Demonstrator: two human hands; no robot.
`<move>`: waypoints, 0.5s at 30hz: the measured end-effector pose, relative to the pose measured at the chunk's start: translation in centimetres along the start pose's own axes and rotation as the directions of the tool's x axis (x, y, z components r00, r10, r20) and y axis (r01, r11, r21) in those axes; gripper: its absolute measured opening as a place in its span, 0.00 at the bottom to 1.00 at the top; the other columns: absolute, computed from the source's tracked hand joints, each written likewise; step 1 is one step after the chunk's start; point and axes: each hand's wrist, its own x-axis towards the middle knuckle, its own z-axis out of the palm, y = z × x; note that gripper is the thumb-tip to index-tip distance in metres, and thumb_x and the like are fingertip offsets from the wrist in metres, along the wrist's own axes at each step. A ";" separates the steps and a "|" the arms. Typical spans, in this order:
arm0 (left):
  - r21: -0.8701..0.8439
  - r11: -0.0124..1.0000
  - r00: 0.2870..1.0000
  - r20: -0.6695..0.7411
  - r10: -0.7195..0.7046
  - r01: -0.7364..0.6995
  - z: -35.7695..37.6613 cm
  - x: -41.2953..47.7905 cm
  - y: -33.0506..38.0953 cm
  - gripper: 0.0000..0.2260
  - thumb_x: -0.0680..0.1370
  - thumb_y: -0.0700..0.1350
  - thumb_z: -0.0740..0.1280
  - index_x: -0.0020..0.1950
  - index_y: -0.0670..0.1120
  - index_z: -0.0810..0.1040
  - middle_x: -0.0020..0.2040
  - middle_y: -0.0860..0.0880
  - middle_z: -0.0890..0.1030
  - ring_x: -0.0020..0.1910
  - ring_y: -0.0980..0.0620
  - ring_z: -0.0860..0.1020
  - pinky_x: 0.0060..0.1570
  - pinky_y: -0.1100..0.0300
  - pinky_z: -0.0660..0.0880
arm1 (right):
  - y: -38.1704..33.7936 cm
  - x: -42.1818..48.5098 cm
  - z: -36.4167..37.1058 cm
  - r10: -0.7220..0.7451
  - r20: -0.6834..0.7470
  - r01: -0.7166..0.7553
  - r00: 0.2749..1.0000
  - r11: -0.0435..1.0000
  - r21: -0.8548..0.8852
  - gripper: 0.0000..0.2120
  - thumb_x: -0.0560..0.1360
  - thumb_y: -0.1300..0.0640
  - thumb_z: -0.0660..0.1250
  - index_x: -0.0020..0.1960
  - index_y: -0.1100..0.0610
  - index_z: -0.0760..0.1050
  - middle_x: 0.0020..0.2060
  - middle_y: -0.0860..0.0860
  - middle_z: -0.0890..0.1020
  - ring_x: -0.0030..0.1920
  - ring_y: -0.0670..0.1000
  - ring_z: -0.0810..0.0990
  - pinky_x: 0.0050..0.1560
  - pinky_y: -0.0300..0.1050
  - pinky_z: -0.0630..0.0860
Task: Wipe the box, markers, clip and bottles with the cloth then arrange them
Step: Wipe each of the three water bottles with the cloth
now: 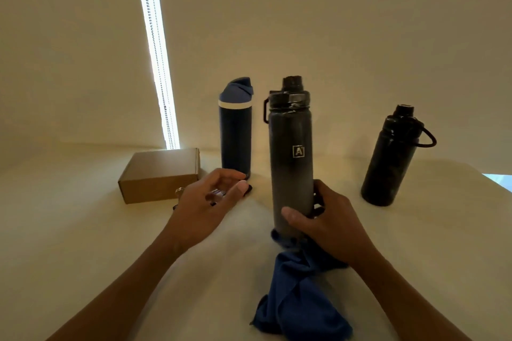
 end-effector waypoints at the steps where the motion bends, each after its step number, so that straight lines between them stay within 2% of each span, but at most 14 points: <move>1: -0.028 1.000 1.000 0.003 -0.004 0.004 -0.1 0.0 0.1 0.17 0.80 0.63 0.64 0.65 0.60 0.78 0.57 0.62 0.83 0.58 0.60 0.82 0.56 0.62 0.81 | -0.8 -0.4 0.5 -0.006 0.038 0.004 0.999 0.999 0.045 0.29 0.66 0.32 0.72 0.62 0.41 0.69 0.50 0.38 0.80 0.45 0.34 0.81 0.38 0.31 0.78; 2: -0.076 0.997 1.000 0.009 -0.005 0.005 -0.3 -0.1 0.3 0.17 0.81 0.63 0.62 0.66 0.58 0.79 0.57 0.60 0.84 0.58 0.57 0.83 0.56 0.57 0.83 | -1.5 -0.7 1.1 -0.009 0.070 0.002 0.998 0.995 0.102 0.29 0.66 0.32 0.72 0.62 0.41 0.69 0.51 0.37 0.80 0.46 0.35 0.81 0.38 0.31 0.78; 4: -0.194 0.981 0.999 0.034 -0.011 0.017 -0.3 -0.3 0.9 0.19 0.82 0.61 0.60 0.67 0.54 0.79 0.57 0.57 0.85 0.59 0.54 0.83 0.56 0.55 0.83 | -2.7 -1.3 2.5 -0.015 0.110 -0.006 0.994 0.981 0.194 0.28 0.65 0.32 0.70 0.61 0.40 0.70 0.49 0.38 0.82 0.48 0.36 0.82 0.41 0.33 0.79; 7: -0.320 0.946 0.997 0.076 -0.035 0.058 -0.1 -0.6 1.9 0.18 0.82 0.59 0.59 0.64 0.51 0.80 0.56 0.56 0.85 0.58 0.55 0.83 0.53 0.63 0.81 | -3.5 -1.8 4.3 -0.012 0.143 -0.029 0.990 0.959 0.283 0.28 0.66 0.33 0.71 0.61 0.46 0.76 0.48 0.41 0.85 0.47 0.42 0.84 0.46 0.40 0.83; 10: -0.398 0.908 0.991 0.076 -0.110 0.131 0.1 -0.6 2.0 0.20 0.76 0.62 0.64 0.62 0.52 0.80 0.54 0.58 0.85 0.57 0.58 0.83 0.54 0.63 0.81 | -4.1 -2.0 4.7 0.006 0.147 -0.046 0.989 0.962 0.268 0.26 0.65 0.31 0.73 0.57 0.45 0.77 0.46 0.38 0.85 0.44 0.42 0.85 0.44 0.39 0.83; 13: -0.489 0.849 0.980 0.069 -0.189 0.198 0.4 -0.6 1.8 0.26 0.72 0.63 0.71 0.65 0.50 0.79 0.55 0.55 0.86 0.58 0.54 0.84 0.55 0.58 0.82 | -4.5 -2.3 4.7 0.025 0.097 -0.045 0.995 0.977 0.210 0.25 0.63 0.29 0.73 0.53 0.43 0.78 0.44 0.35 0.84 0.43 0.39 0.83 0.41 0.35 0.80; 15: -0.537 0.812 0.970 0.047 -0.240 0.228 0.5 -0.5 1.7 0.26 0.71 0.61 0.72 0.65 0.49 0.80 0.55 0.53 0.86 0.57 0.53 0.85 0.55 0.56 0.83 | -4.7 -2.4 4.8 0.030 0.058 -0.040 0.998 0.981 0.188 0.27 0.61 0.27 0.74 0.53 0.41 0.78 0.44 0.33 0.83 0.43 0.37 0.83 0.40 0.33 0.79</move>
